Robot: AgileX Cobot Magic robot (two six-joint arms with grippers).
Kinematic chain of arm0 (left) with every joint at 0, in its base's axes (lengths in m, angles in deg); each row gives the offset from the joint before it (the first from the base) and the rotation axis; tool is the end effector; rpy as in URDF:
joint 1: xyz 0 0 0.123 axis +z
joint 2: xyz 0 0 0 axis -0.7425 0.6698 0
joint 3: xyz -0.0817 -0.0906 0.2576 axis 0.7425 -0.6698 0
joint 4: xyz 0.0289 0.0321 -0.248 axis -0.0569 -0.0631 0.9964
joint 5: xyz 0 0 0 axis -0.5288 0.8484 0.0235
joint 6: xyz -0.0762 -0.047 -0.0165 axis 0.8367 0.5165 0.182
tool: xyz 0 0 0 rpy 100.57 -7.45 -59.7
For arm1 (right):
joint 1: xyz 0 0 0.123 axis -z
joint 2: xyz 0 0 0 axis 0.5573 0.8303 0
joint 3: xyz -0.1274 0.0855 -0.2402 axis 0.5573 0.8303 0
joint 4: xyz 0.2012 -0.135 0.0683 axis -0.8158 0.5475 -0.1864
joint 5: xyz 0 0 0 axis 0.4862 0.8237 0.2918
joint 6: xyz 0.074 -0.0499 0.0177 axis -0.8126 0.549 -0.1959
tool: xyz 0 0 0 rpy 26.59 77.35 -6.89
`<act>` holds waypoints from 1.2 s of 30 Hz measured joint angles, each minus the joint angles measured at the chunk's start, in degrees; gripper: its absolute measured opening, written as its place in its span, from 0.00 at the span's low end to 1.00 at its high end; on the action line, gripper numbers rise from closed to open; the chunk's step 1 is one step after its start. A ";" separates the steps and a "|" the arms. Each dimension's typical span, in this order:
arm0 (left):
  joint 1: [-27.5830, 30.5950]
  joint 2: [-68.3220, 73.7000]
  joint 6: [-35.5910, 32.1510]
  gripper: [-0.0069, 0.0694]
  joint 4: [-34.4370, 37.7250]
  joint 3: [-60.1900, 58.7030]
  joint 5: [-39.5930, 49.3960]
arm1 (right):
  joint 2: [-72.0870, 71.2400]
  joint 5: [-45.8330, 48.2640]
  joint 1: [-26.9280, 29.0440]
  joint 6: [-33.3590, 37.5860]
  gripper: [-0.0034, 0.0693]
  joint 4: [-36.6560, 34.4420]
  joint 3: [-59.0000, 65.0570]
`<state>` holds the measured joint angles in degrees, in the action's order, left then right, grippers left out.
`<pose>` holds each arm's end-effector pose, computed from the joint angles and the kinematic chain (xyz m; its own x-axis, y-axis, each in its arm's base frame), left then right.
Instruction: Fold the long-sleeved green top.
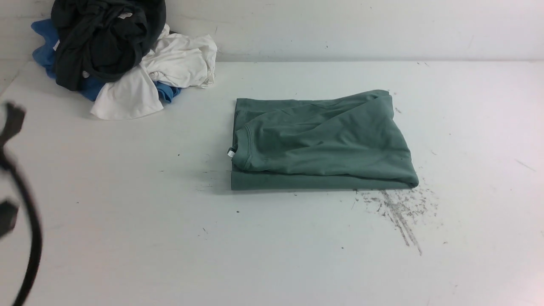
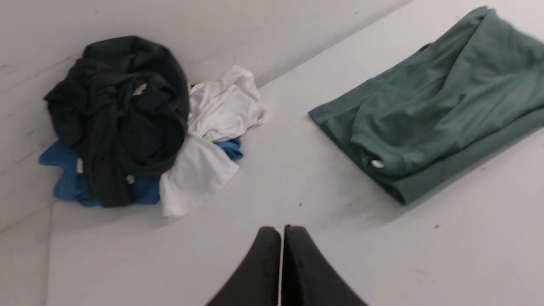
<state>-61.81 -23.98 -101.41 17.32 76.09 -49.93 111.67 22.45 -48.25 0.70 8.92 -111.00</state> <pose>0.1030 -0.0265 0.3645 -0.2200 0.3951 -0.8919 0.3429 0.8873 0.3084 0.1591 0.0460 0.4014 -0.1704 -0.1248 -0.9774 -0.3137 0.9472 -0.0662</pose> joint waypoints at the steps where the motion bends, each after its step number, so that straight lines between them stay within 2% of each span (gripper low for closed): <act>1: 0.00 -6.00 0.13 0.08 -1.88 -4.61 -1.72 | -4.65 -4.84 0.00 0.00 0.03 -1.81 6.20; 6: 0.05 -25.44 1.34 0.08 -5.12 -20.23 -11.50 | -21.53 -23.49 0.00 0.00 0.03 -4.58 27.47; 11: 0.05 -32.67 3.00 0.08 -5.50 -26.93 -15.26 | -29.36 -31.08 0.00 0.00 0.03 -3.32 36.79; 20: 0.05 -32.88 3.35 0.08 -3.95 -29.23 -17.09 | -29.98 -30.53 0.00 -0.42 0.03 -1.96 41.51; 25: 0.05 -32.93 3.41 0.08 -3.47 -29.23 -17.09 | -30.03 -25.24 -1.84 -0.63 0.03 -1.89 43.09; 36: 0.05 -32.93 3.41 0.08 -3.35 -29.23 -17.09 | -30.03 -15.25 -1.99 -0.83 0.03 -1.72 43.24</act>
<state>-61.76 -56.91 -98.01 13.97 46.85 -67.03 81.65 7.20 -50.23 -0.13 7.20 -67.76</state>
